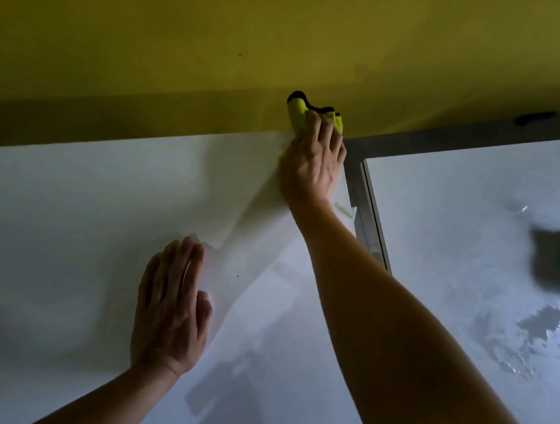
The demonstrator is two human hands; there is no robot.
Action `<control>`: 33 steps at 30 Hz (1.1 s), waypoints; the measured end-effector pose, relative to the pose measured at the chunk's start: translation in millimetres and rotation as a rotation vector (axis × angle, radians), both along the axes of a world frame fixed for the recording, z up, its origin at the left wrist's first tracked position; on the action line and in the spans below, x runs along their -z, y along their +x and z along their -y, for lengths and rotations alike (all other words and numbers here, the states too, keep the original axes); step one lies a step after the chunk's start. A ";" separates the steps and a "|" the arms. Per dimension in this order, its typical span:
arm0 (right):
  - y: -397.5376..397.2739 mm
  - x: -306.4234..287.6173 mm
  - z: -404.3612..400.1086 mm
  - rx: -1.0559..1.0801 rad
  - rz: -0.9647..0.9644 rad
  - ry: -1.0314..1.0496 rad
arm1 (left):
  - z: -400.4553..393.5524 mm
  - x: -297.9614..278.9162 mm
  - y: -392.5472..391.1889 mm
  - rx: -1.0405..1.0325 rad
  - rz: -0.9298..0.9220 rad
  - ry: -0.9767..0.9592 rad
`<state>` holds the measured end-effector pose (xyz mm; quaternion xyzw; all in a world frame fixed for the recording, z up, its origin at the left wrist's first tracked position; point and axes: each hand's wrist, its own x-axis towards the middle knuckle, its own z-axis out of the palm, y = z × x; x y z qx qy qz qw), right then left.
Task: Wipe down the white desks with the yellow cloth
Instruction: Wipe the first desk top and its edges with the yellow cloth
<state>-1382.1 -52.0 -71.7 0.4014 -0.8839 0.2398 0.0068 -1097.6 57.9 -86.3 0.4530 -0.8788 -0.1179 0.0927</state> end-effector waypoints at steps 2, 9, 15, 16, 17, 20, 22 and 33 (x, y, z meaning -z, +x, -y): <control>-0.6 -1.4 -17.2 -0.030 -0.031 0.012 | 0.9 -0.5 -0.3 0.006 0.000 -0.005; -15.4 -4.1 -64.7 -0.106 0.102 0.055 | 0.9 -2.4 -1.1 0.012 -0.016 -0.015; -13.2 -3.4 -55.7 0.078 0.309 0.118 | -0.2 -2.8 0.6 0.016 -0.037 -0.012; -11.5 -4.2 -56.0 0.078 0.297 0.141 | -0.9 -2.7 2.3 0.021 -0.037 -0.017; -9.1 -4.9 -56.4 0.076 0.282 0.159 | -1.5 -2.6 4.0 0.024 -0.034 -0.022; -0.3 -7.4 -60.6 0.071 0.258 0.165 | -4.5 -2.4 10.4 0.018 -0.029 -0.025; 4.1 -8.6 -65.2 0.060 0.267 0.157 | -7.7 -3.8 13.8 0.027 -0.027 -0.029; -29.5 -9.7 -42.9 0.146 0.220 0.190 | -39.4 -6.0 -20.0 0.282 0.032 0.007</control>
